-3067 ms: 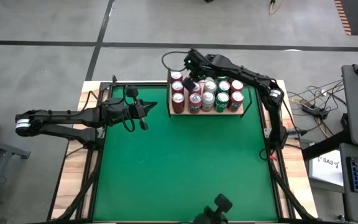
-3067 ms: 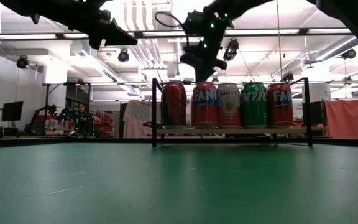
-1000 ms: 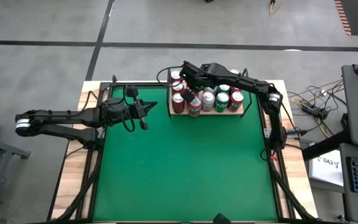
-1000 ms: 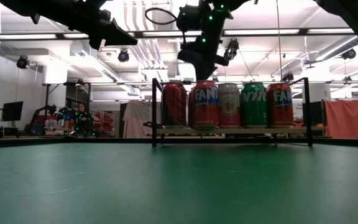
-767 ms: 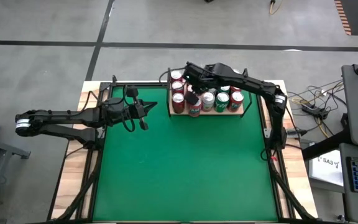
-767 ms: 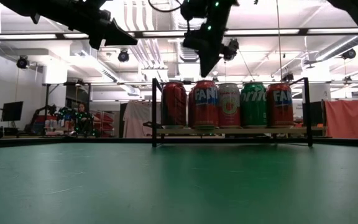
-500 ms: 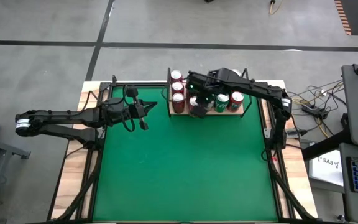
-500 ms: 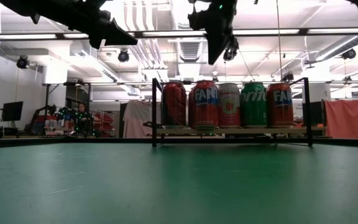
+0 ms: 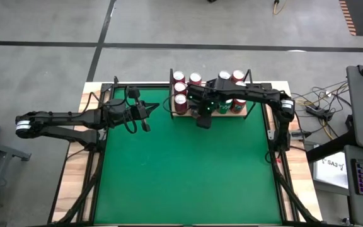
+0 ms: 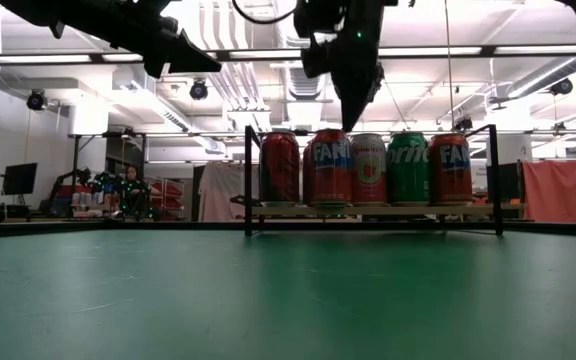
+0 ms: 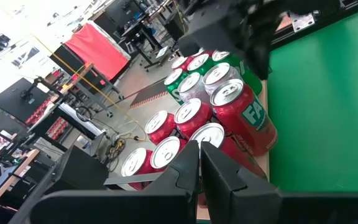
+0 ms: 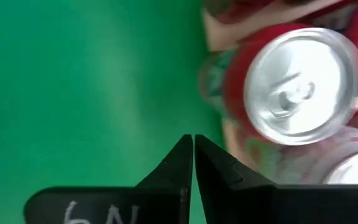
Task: Place canned beverage on shelf
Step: Adjust the soda cans on the shelf
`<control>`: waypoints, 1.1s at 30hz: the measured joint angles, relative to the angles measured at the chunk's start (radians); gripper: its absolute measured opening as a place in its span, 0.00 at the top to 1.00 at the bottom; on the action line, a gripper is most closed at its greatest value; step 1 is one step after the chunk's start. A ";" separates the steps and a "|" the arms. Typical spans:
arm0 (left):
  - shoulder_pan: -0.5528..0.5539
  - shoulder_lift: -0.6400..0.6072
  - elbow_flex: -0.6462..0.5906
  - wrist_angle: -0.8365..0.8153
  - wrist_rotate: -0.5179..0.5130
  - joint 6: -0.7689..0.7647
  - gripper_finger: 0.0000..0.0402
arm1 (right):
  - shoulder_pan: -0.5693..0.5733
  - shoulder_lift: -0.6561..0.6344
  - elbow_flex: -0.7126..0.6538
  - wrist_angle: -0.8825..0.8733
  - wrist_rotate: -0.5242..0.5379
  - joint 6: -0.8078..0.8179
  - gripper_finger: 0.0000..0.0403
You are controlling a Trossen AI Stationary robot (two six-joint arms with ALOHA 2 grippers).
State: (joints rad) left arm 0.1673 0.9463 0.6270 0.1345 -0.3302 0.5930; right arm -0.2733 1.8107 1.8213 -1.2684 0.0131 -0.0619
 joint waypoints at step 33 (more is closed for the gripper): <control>0.000 0.000 0.012 -0.002 0.000 0.000 1.00 | -0.048 -0.065 0.100 -0.008 0.066 0.057 0.98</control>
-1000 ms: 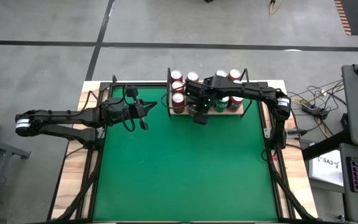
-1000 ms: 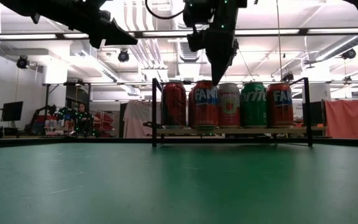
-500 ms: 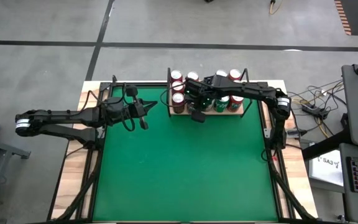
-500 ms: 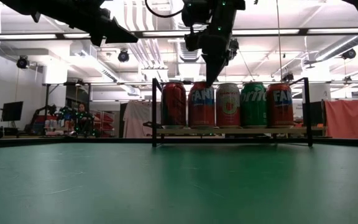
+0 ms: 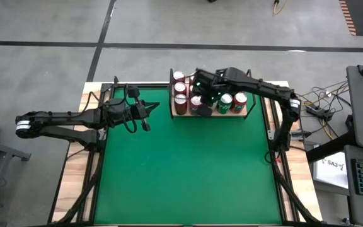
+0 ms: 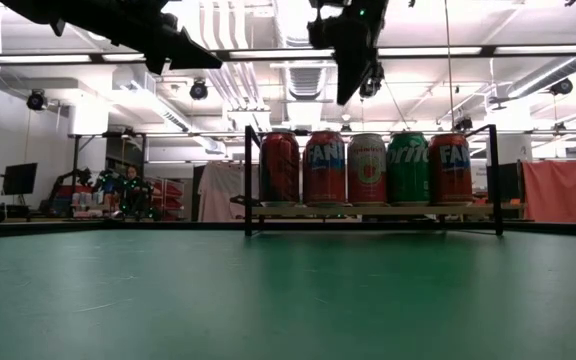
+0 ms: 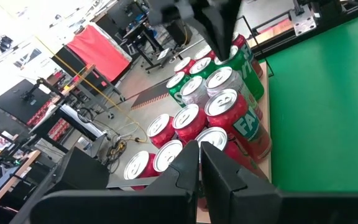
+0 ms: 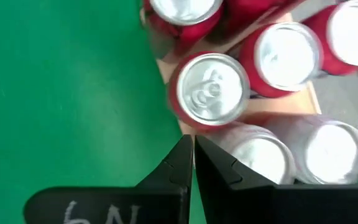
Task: Place canned beverage on shelf
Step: Adjust the soda cans on the shelf
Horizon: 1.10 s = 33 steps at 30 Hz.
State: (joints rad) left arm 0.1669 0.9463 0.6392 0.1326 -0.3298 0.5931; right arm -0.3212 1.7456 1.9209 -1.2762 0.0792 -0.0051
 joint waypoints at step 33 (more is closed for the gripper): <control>0.000 0.000 0.000 -0.003 0.000 0.001 1.00 | -0.242 0.073 -0.023 0.075 0.193 0.261 0.98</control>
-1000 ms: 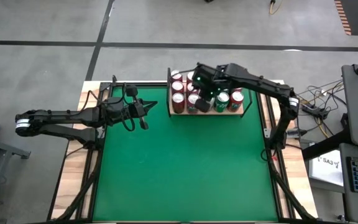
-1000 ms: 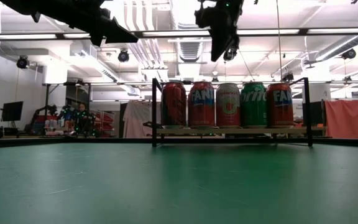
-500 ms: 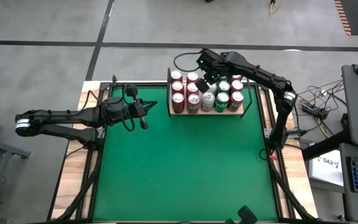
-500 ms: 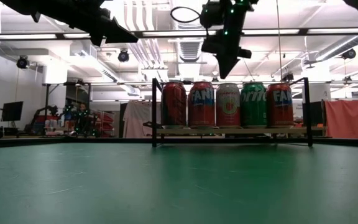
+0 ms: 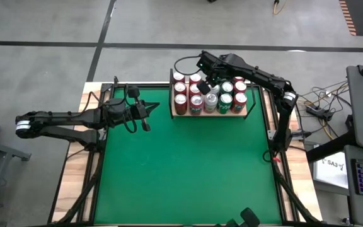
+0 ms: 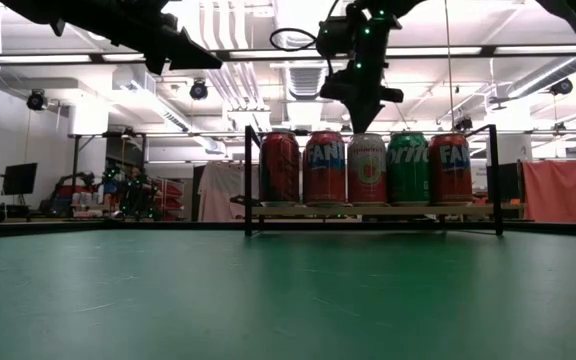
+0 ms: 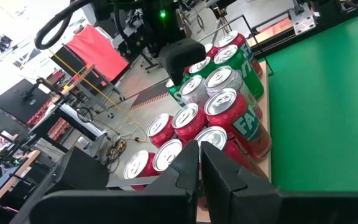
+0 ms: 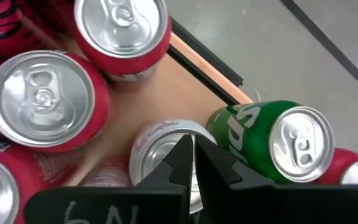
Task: Place canned beverage on shelf
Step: Adjust the soda cans on the shelf
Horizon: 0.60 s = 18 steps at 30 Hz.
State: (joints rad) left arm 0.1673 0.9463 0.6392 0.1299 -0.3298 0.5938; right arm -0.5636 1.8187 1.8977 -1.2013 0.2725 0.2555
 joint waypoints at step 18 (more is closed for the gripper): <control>0.000 0.000 0.000 -0.006 0.000 0.000 1.00 | 0.004 -0.002 -0.070 0.031 0.020 0.008 0.98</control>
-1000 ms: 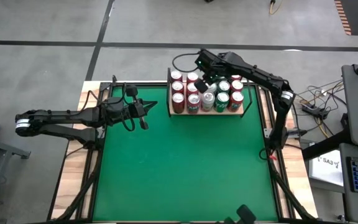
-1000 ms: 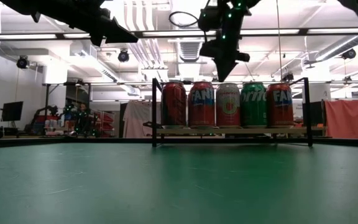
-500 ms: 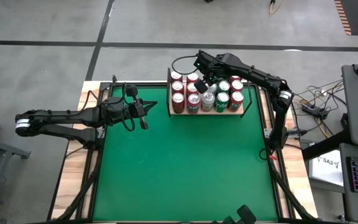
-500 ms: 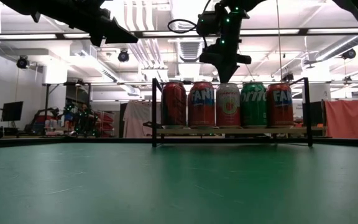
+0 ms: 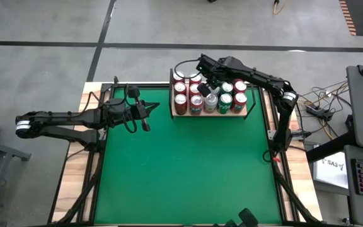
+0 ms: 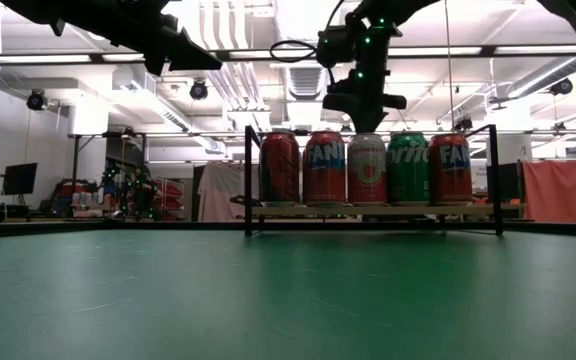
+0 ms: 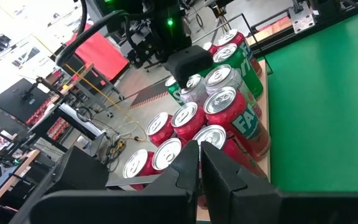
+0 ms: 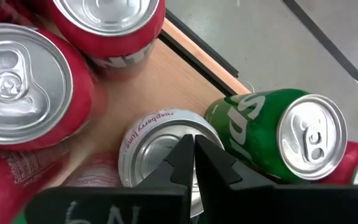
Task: Place canned beverage on shelf
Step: Adjust the soda cans on the shelf, then return to Home Position
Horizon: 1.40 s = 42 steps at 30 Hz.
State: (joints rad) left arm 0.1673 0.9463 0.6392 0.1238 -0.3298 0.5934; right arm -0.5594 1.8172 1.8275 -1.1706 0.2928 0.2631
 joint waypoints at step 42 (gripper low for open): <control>0.000 0.000 0.000 0.001 0.000 0.000 1.00 | 0.062 -0.062 0.066 -0.007 0.033 -0.060 0.98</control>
State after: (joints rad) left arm 0.1673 0.9463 0.6392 0.1249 -0.3298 0.5930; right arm -0.4978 1.7554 1.8931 -1.1773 0.3256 0.2029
